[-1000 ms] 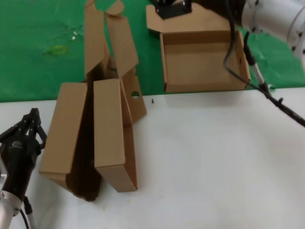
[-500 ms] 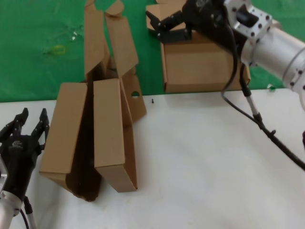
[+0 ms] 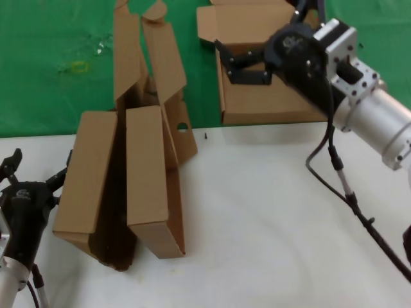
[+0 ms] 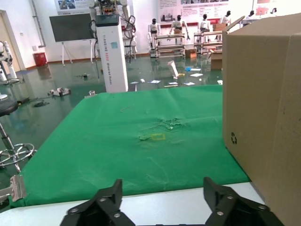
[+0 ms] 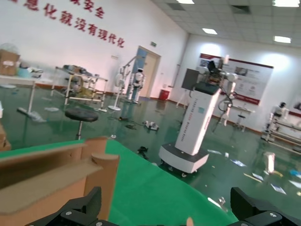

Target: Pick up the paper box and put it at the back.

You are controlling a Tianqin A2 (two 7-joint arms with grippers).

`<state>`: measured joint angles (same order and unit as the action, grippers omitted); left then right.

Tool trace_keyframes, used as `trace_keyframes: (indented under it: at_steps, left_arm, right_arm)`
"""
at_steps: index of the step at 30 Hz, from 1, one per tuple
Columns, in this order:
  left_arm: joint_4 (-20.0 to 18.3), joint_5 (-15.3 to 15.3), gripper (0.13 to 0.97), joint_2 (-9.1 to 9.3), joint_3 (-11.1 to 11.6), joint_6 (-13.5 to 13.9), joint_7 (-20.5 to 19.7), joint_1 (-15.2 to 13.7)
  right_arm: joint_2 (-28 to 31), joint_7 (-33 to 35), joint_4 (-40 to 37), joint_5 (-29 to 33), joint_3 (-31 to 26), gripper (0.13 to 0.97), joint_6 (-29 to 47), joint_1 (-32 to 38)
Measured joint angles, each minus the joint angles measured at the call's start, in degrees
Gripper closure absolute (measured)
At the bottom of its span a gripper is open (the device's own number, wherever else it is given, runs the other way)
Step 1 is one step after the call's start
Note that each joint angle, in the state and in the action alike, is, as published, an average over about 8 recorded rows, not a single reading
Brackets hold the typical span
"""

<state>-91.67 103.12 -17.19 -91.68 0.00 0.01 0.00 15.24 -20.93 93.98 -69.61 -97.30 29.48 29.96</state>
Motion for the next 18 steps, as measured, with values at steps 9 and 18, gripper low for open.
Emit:
trace_keyframes:
  at_steps: [9,18]
  left_arm:
    - [0.00,0.00,0.452,0.00,0.00,0.00,0.00,0.00]
    - [0.00,0.00,0.275,0.00,0.00,0.00,-0.02,0.00]
  right_arm:
    - [0.41,4.41,-0.49,-7.06,1.18,0.129,-6.20,-6.31]
    - [0.82,8.82,-0.97,-14.11,2.37,0.129,-12.41,-12.62]
